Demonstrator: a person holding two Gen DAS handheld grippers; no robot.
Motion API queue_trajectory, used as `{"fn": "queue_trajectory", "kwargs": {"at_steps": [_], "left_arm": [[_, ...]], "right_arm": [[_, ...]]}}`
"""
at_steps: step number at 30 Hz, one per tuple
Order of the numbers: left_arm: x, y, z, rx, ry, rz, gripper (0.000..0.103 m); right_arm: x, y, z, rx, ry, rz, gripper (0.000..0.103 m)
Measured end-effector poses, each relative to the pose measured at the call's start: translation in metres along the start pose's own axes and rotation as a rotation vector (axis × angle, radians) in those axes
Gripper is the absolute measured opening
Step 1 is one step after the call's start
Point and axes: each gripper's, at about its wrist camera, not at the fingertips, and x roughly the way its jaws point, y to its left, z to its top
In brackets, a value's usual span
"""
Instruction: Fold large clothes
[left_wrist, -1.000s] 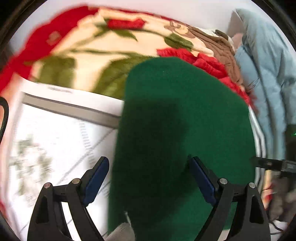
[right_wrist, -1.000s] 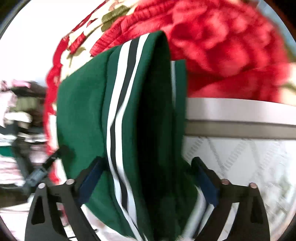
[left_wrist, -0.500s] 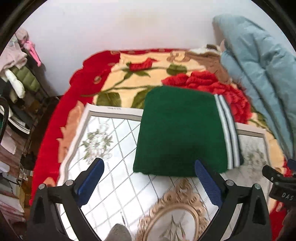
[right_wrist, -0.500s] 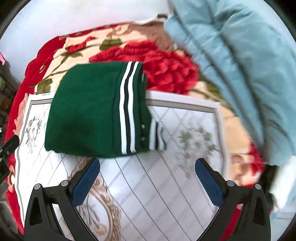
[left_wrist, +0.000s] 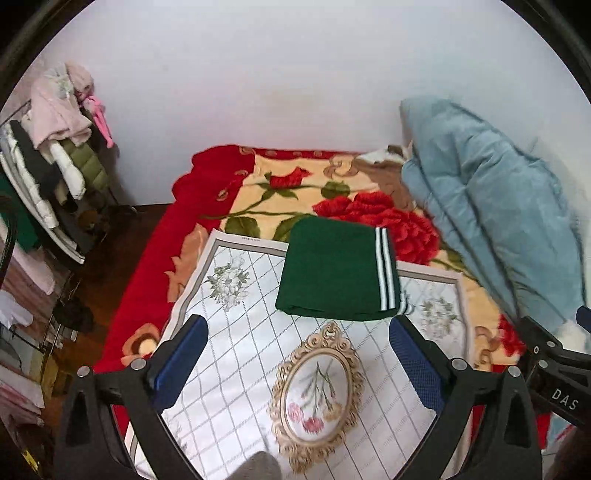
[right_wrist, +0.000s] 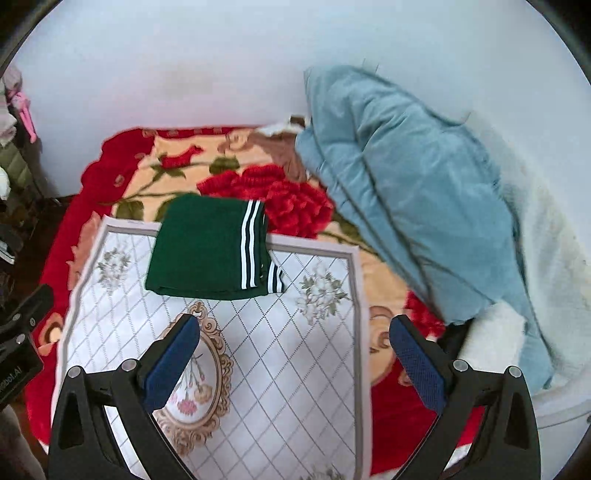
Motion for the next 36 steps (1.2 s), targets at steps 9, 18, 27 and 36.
{"fn": "queue_trajectory", "kwargs": {"at_steps": [9, 18, 27, 36], "left_arm": [[-0.119, -0.008, -0.013, -0.007, -0.064, 0.006, 0.100], [-0.183, -0.016, -0.019, -0.008, -0.089, 0.000, 0.100], [-0.218, -0.021, -0.027, -0.005, -0.090, -0.006, 0.100], [-0.234, -0.020, -0.034, -0.015, -0.116, -0.001, 0.100]], "right_arm": [[-0.155, -0.046, -0.025, -0.013, -0.122, 0.006, 0.103], [-0.239, -0.077, -0.042, 0.000, -0.152, 0.047, 0.103], [-0.283, -0.094, -0.045, -0.018, -0.175, 0.082, 0.103], [-0.297, -0.100, -0.042, -0.039, -0.191, 0.092, 0.103]]}}
